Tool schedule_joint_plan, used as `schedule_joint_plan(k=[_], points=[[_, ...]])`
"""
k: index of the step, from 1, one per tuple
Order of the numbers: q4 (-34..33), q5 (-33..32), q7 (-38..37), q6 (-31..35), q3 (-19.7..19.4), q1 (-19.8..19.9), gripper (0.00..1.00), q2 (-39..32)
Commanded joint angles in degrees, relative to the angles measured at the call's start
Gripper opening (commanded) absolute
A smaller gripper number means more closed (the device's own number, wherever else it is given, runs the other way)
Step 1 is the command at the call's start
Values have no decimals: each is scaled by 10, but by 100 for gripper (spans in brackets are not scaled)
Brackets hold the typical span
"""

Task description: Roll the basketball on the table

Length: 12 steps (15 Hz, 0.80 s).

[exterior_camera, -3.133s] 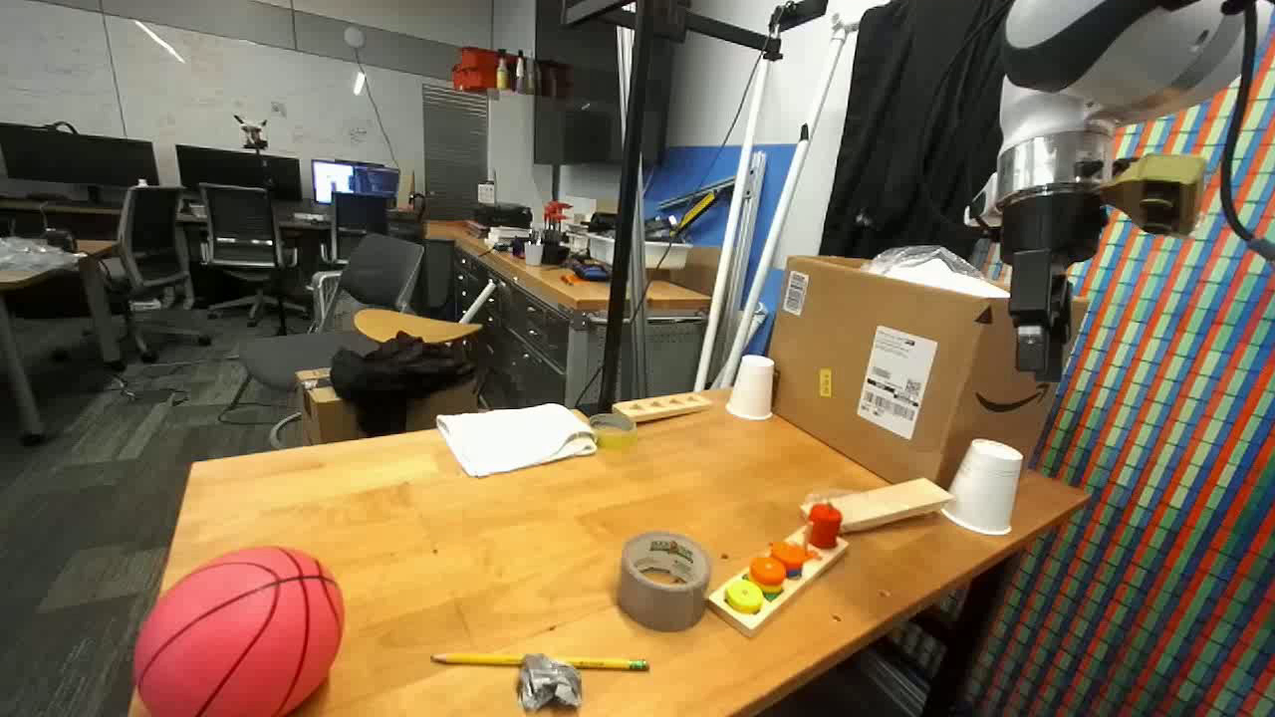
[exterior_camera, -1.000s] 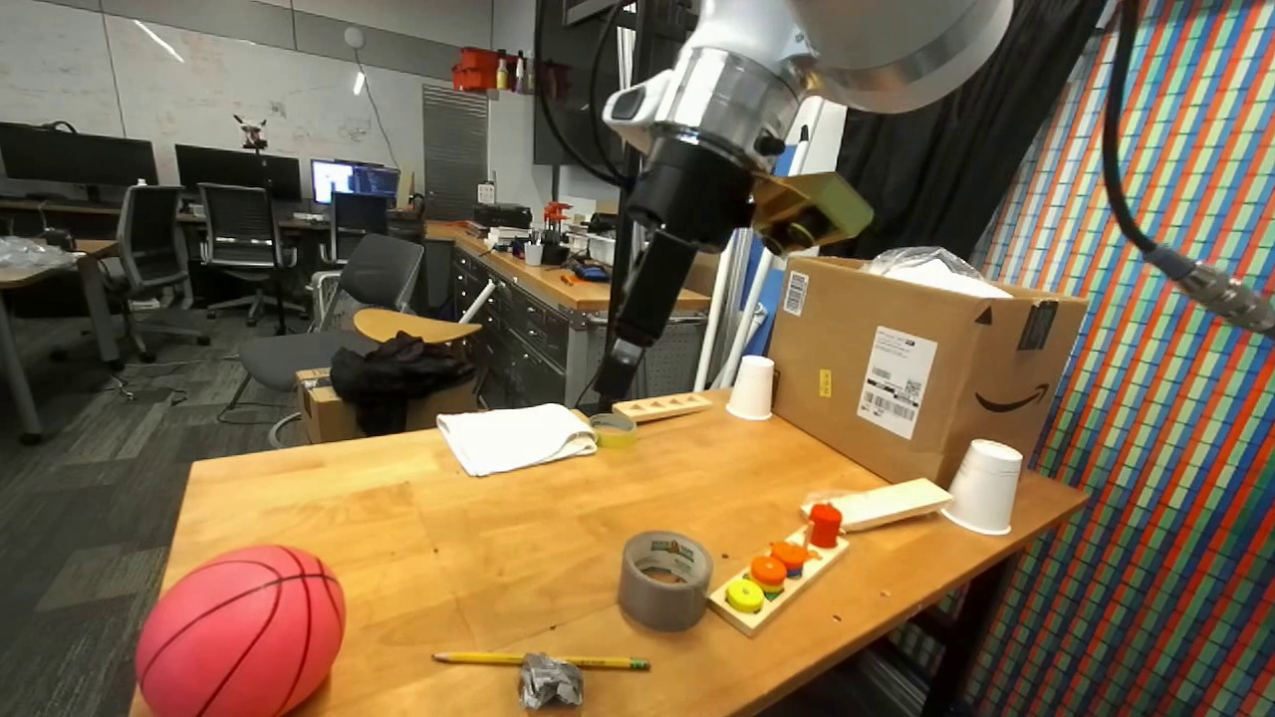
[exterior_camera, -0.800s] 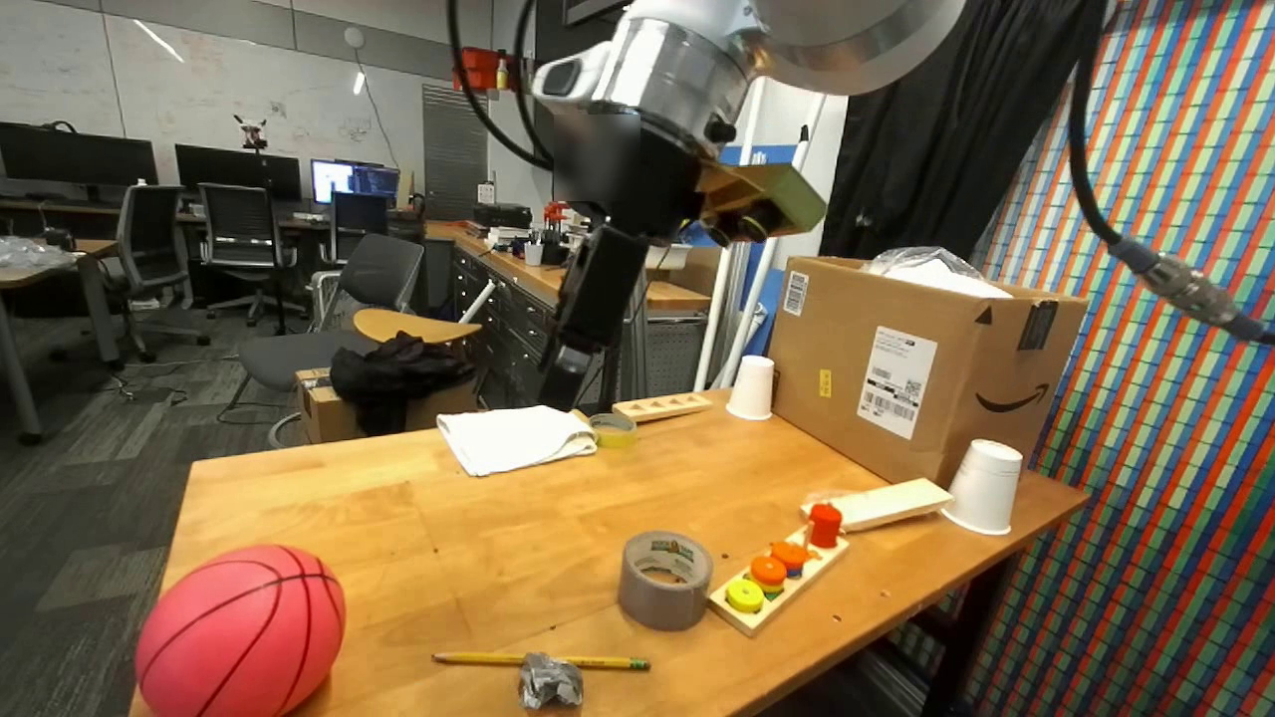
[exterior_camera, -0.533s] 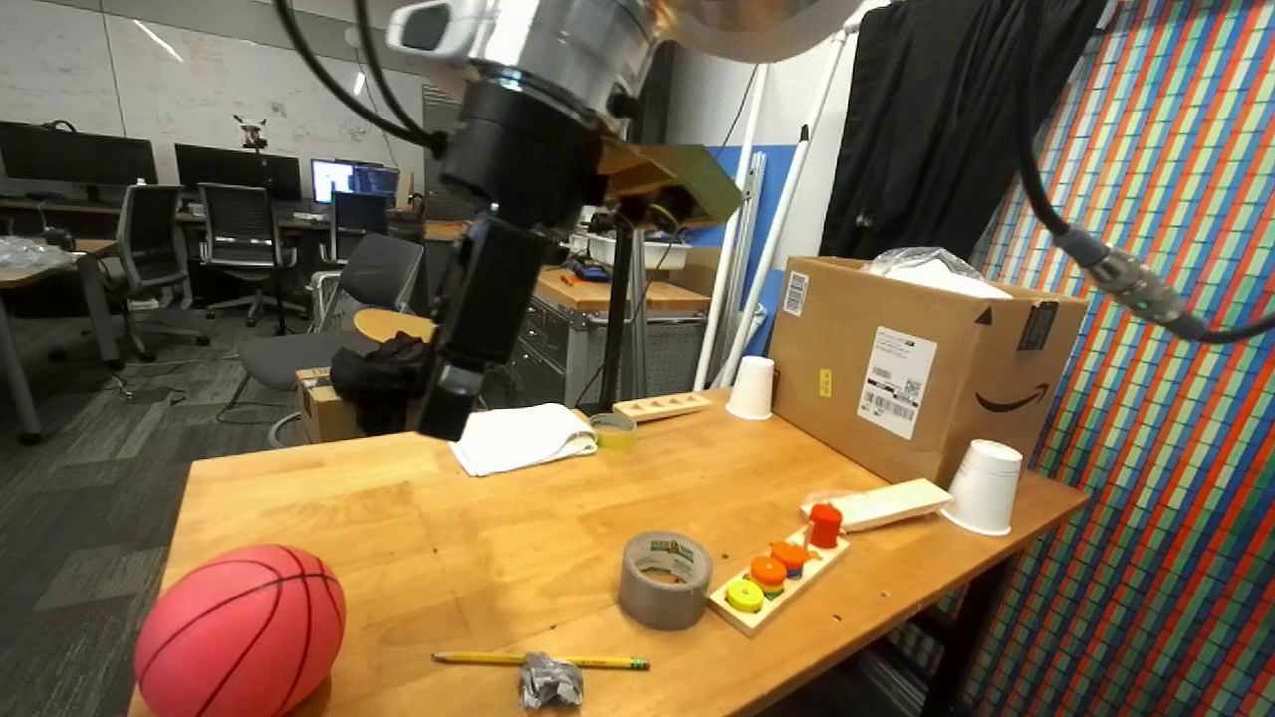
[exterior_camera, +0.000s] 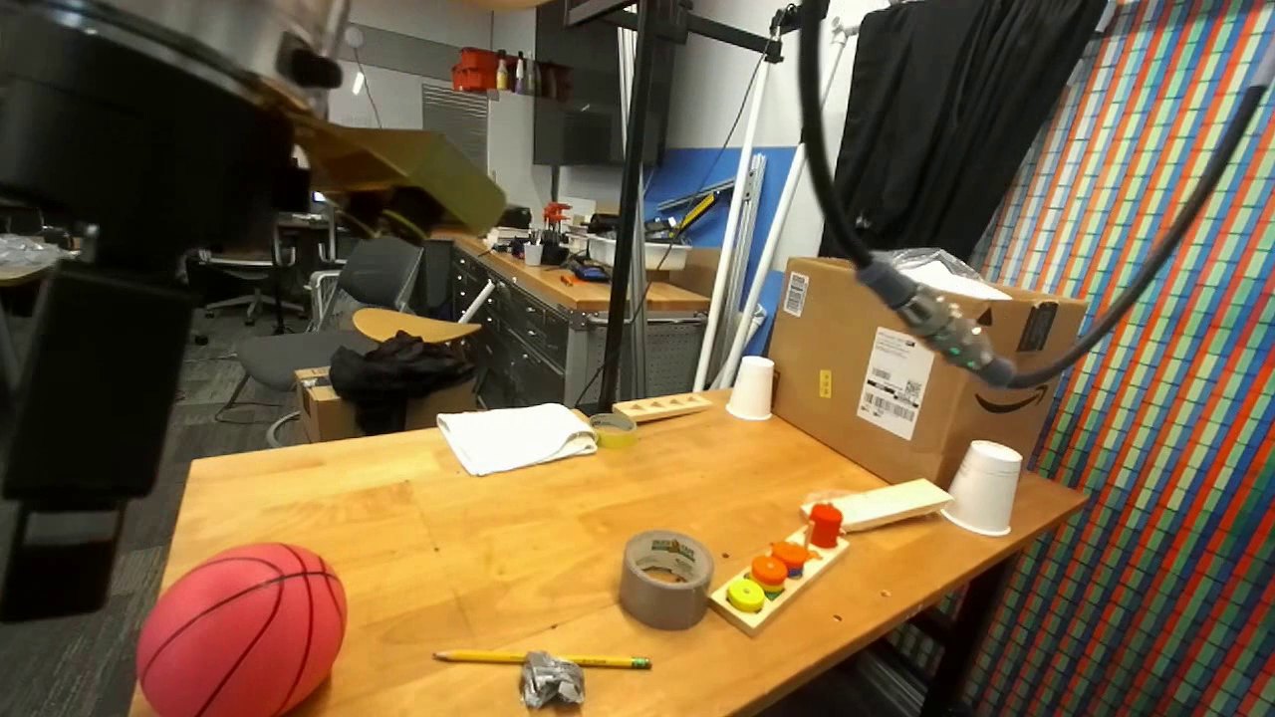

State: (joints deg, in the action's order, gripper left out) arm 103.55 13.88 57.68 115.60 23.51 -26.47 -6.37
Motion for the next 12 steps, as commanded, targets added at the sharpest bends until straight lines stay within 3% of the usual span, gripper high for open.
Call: schedule_joint_plan(k=[1, 6, 12], points=[[-133, -58, 3, -59, 19, -7, 100, -102], [-267, -118, -5, -125, 7, -10, 100, -210], [-374, -120, -15, -208, -4, -19, 100, -299]])
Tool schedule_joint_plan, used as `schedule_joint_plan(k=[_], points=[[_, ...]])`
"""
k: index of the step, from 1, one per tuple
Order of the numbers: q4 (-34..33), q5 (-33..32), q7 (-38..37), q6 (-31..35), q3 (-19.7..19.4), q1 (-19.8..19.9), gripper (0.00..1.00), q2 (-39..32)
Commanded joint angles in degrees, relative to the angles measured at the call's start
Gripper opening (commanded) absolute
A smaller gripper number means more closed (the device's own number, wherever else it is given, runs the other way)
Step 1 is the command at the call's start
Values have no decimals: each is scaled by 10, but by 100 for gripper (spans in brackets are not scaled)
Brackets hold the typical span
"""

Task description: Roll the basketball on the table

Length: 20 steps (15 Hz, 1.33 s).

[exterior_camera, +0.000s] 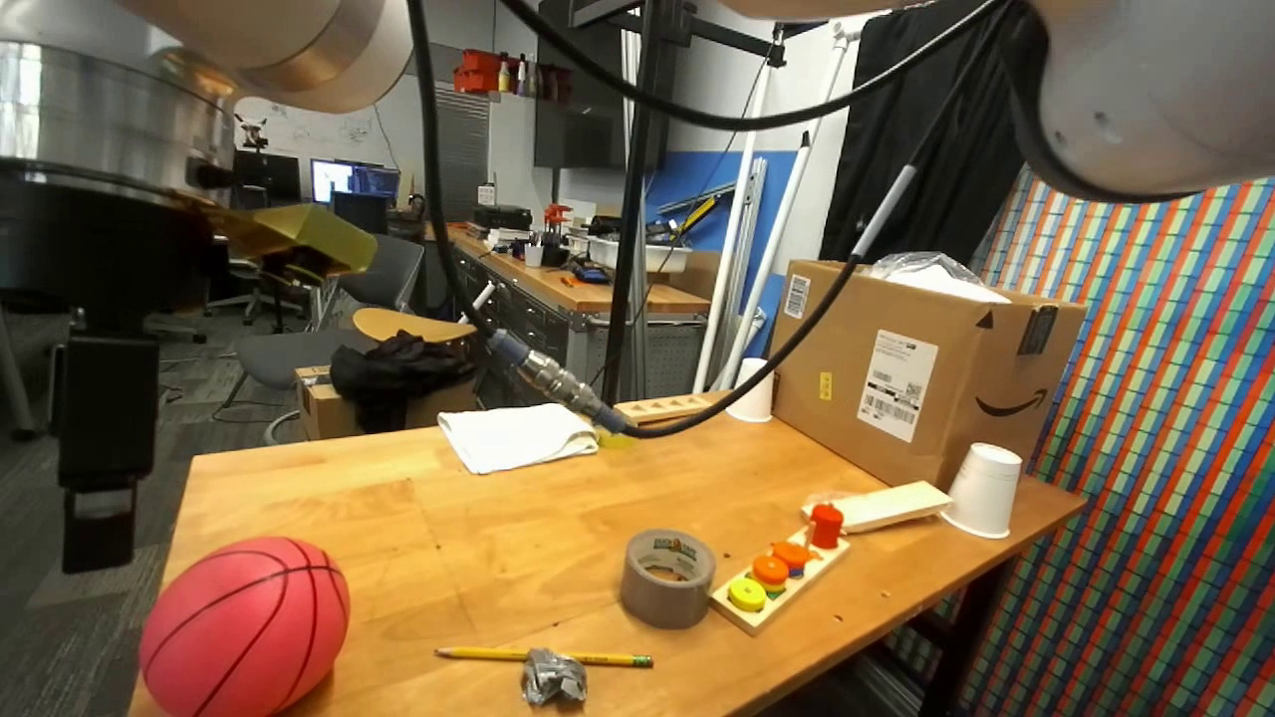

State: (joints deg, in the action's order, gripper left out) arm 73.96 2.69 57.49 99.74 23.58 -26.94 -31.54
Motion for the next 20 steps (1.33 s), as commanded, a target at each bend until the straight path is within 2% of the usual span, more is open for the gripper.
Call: schedule_joint_plan(k=[1, 11, 20], points=[[-87, -2, -13, -63, -4, -13, 100, -54], [-180, 9, -28, -173, -6, -17, 100, -135], [-269, 33, -35, -227, -7, -12, 100, -205]])
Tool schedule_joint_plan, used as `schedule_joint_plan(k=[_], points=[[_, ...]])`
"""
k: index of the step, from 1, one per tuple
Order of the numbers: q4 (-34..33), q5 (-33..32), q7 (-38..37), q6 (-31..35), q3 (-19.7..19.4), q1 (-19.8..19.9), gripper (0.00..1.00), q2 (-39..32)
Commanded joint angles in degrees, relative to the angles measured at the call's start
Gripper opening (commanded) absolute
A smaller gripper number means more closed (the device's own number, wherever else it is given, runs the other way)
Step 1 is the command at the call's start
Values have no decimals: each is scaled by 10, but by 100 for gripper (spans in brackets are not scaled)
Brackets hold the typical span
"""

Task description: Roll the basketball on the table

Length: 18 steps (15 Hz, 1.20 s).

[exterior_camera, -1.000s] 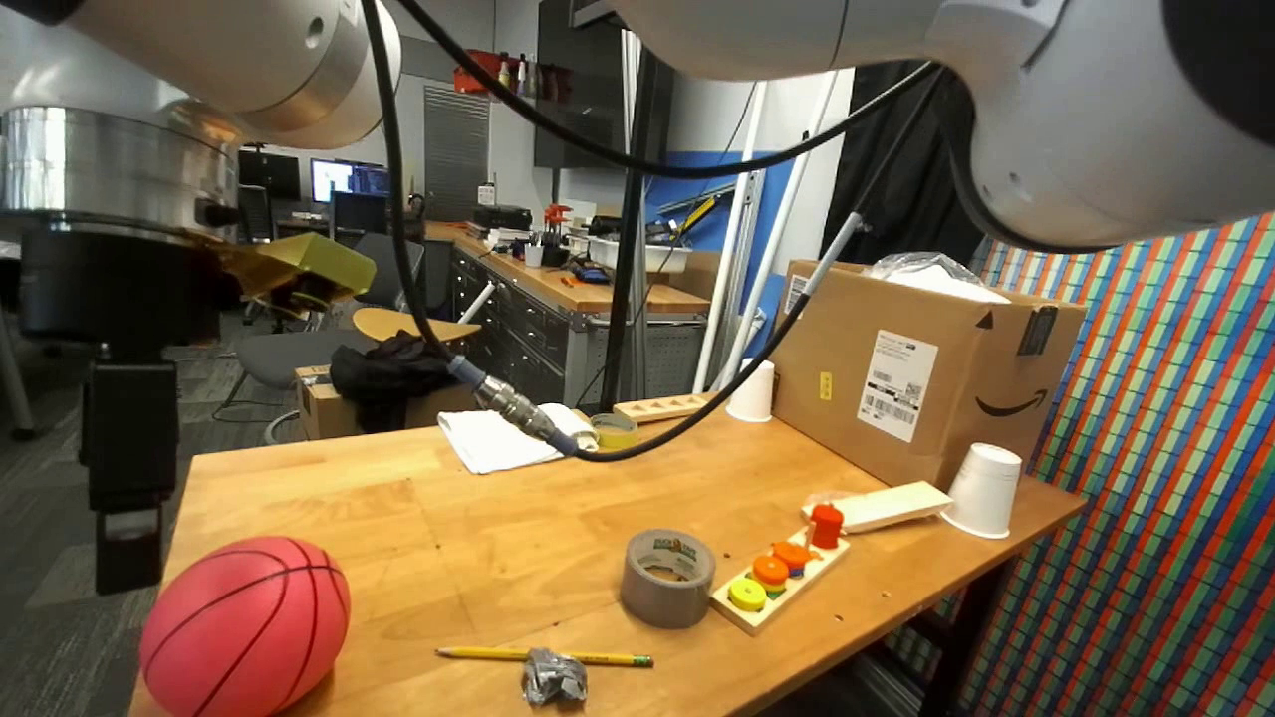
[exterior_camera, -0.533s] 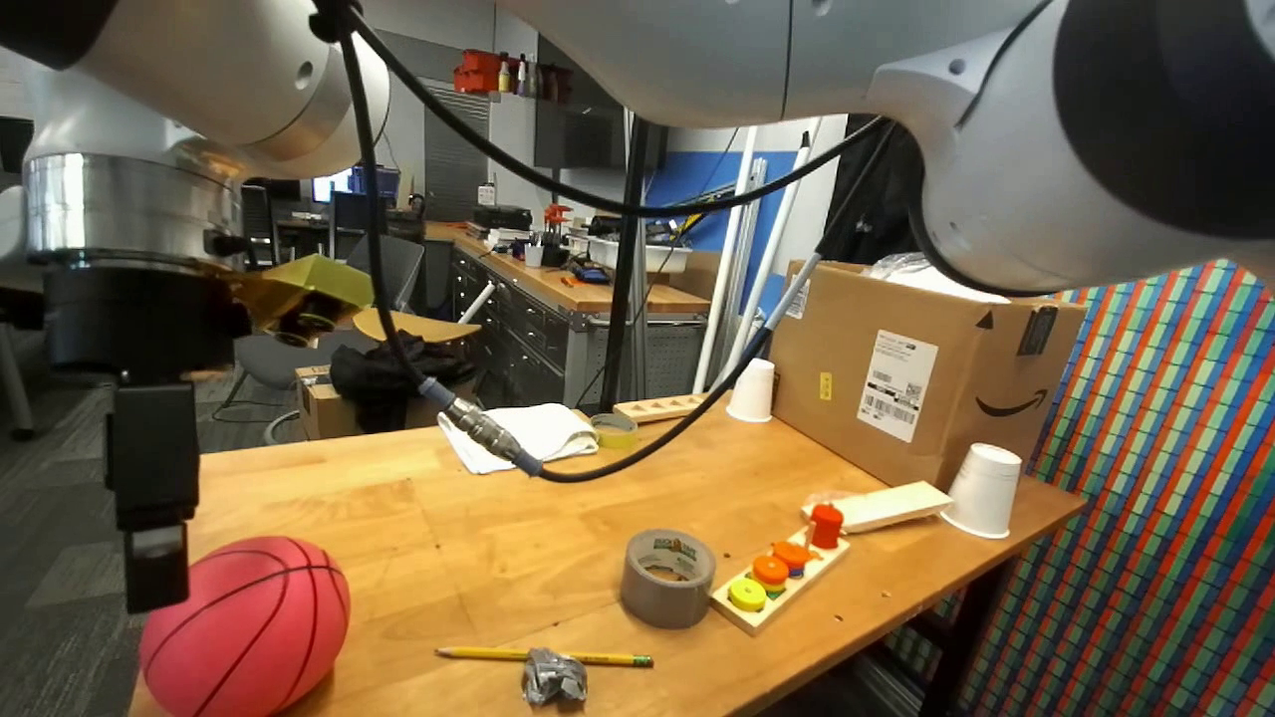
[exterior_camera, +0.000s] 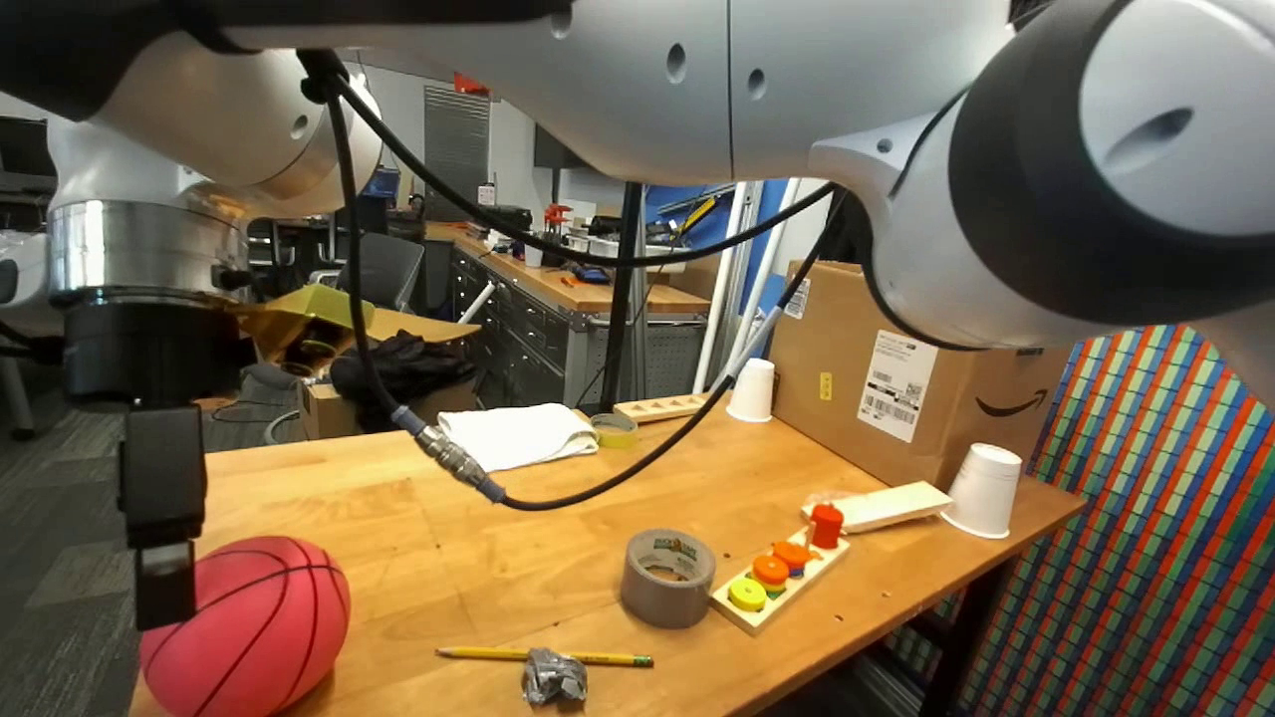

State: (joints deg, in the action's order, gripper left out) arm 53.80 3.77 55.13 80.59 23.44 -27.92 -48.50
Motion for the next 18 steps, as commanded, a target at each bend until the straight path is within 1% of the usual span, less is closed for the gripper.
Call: schedule_joint_plan(k=[1, 8, 9, 11, 13, 15, 18], points=[[-79, 27, -15, -41, -6, 0, 100, -43], [-148, 72, -35, -70, -19, 36, 100, -95], [-134, 66, -28, -63, -19, 53, 100, -86], [-132, 52, -22, -60, -40, 89, 100, -80], [-121, 23, -32, -40, -75, 110, 100, -60], [-125, -2, -29, -35, -103, 140, 100, -46], [-130, -24, -27, -12, -133, 184, 100, -15]])
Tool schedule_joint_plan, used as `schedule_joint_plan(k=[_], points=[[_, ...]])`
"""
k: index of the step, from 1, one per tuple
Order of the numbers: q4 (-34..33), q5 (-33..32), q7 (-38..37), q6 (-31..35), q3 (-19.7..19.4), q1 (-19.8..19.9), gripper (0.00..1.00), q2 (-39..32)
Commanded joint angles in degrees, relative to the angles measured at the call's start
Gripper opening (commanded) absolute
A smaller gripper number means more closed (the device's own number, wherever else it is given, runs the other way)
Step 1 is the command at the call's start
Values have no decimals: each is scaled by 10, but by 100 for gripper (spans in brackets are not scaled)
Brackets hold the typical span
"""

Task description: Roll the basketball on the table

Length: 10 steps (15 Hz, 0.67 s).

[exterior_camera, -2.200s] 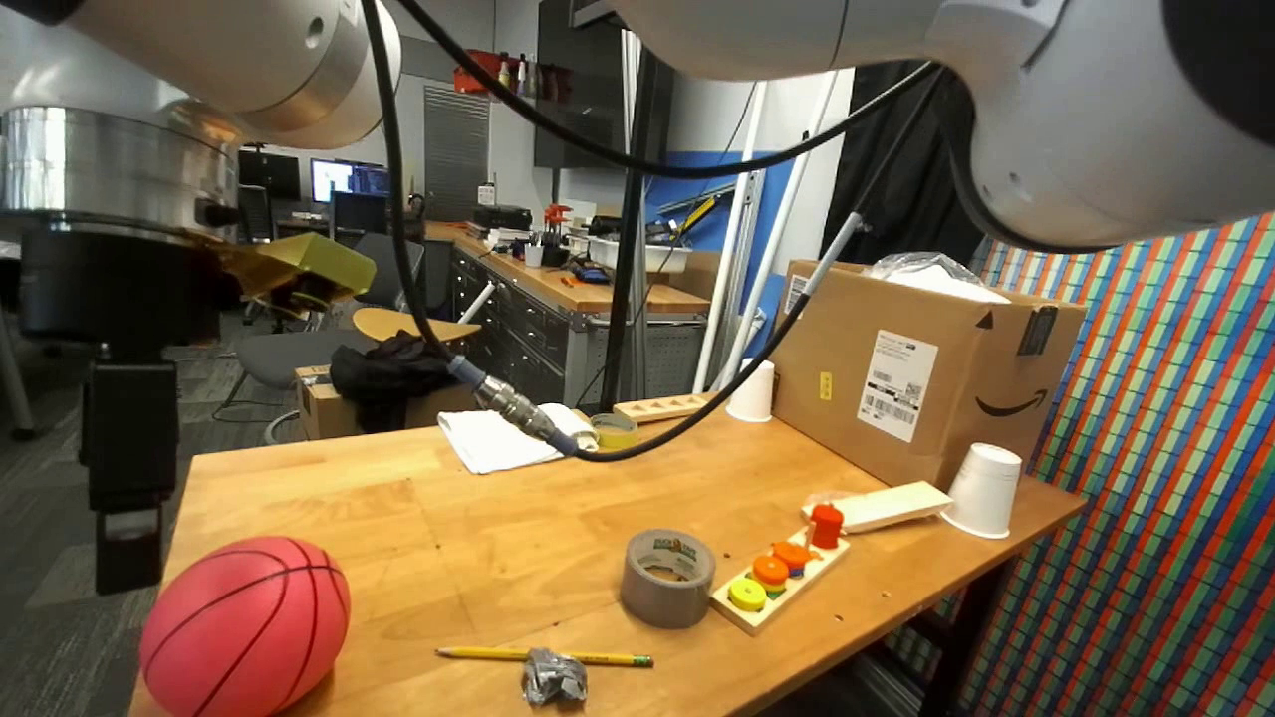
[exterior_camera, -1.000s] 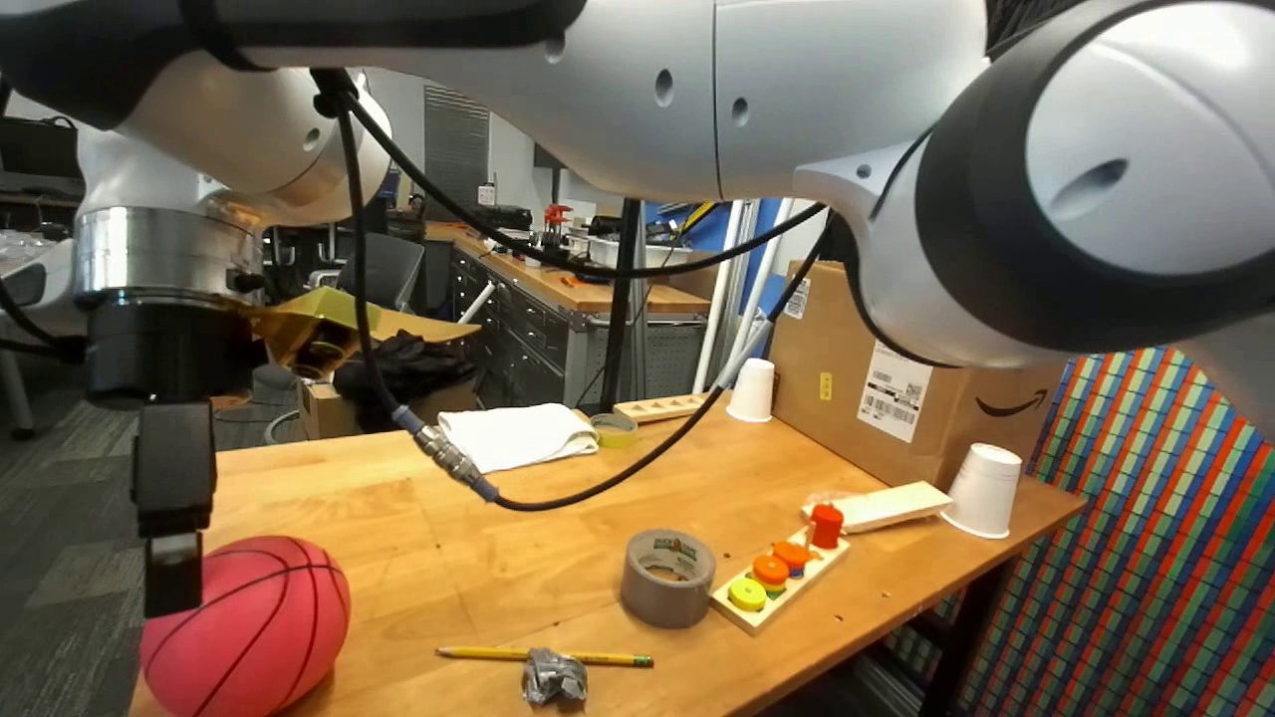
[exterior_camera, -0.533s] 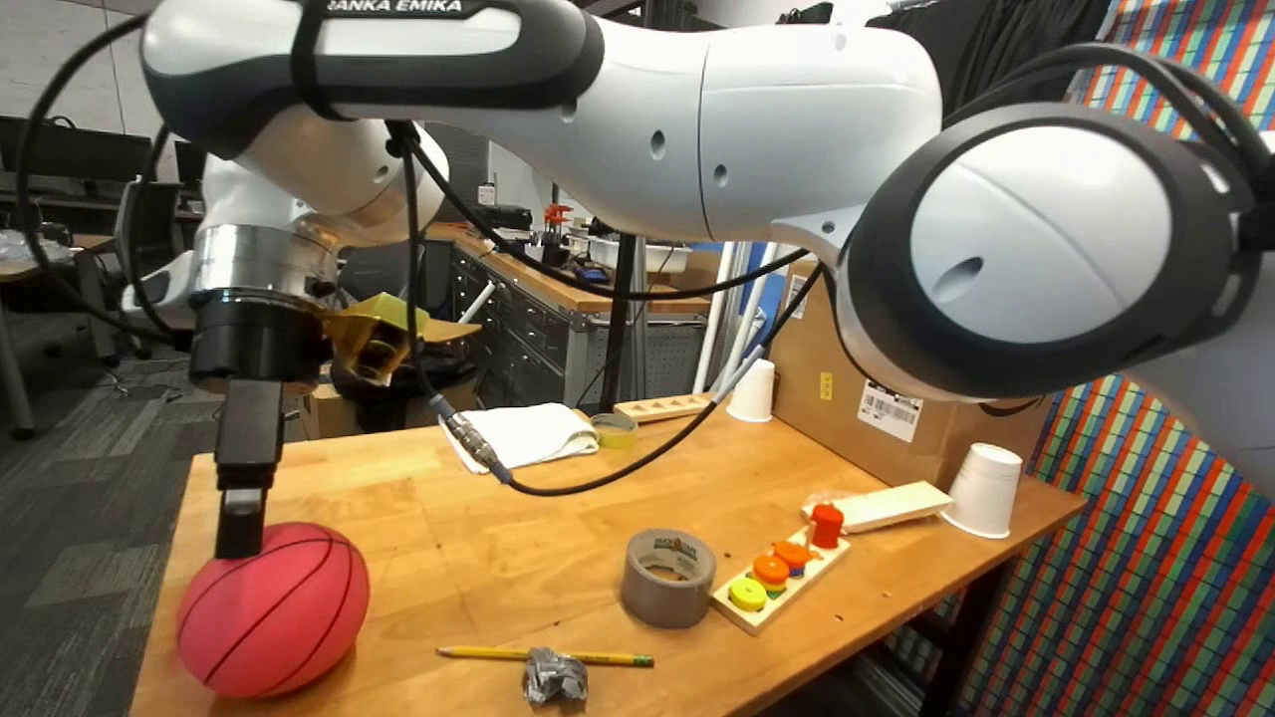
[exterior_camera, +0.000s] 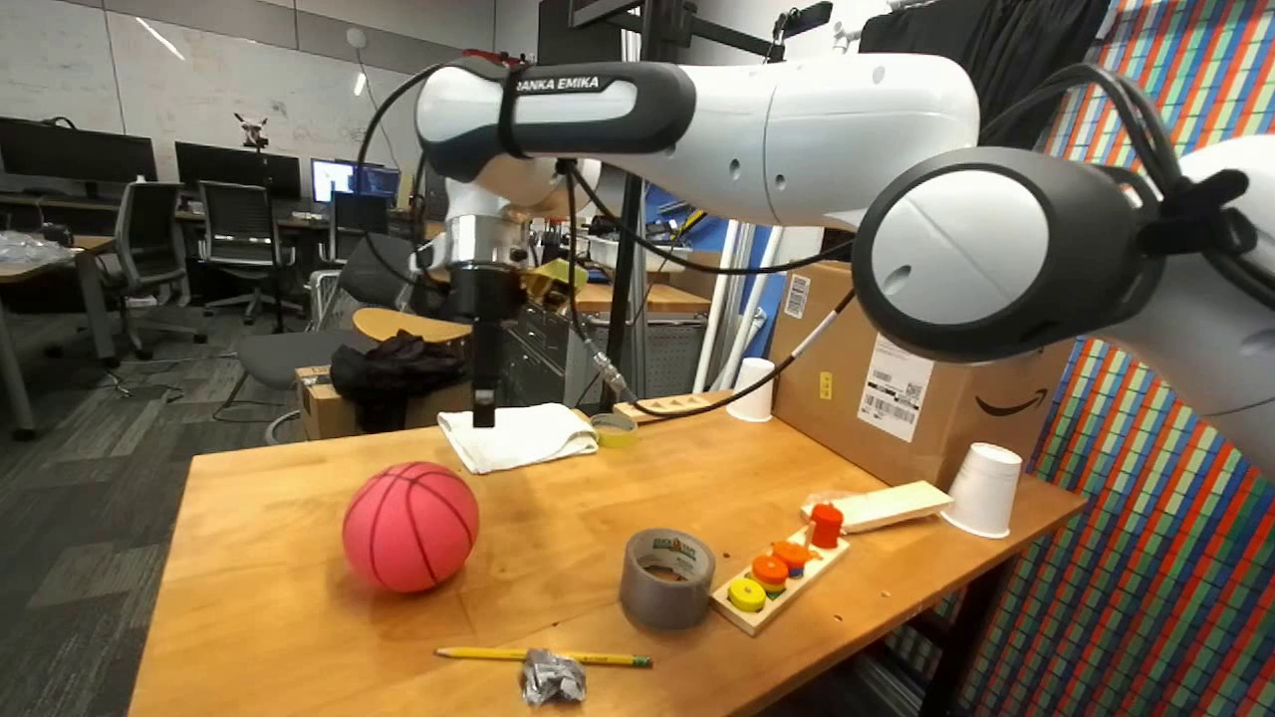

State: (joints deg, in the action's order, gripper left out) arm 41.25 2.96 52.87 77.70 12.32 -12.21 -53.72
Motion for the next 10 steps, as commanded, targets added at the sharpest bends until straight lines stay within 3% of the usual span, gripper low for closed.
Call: schedule_joint_plan(k=[1, 4, 10], points=[[-9, -21, -2, 27, -29, 38, 100, 50], [8, -17, 7, 69, -29, 57, 100, 106], [99, 28, 8, 86, 15, 57, 100, 186]])
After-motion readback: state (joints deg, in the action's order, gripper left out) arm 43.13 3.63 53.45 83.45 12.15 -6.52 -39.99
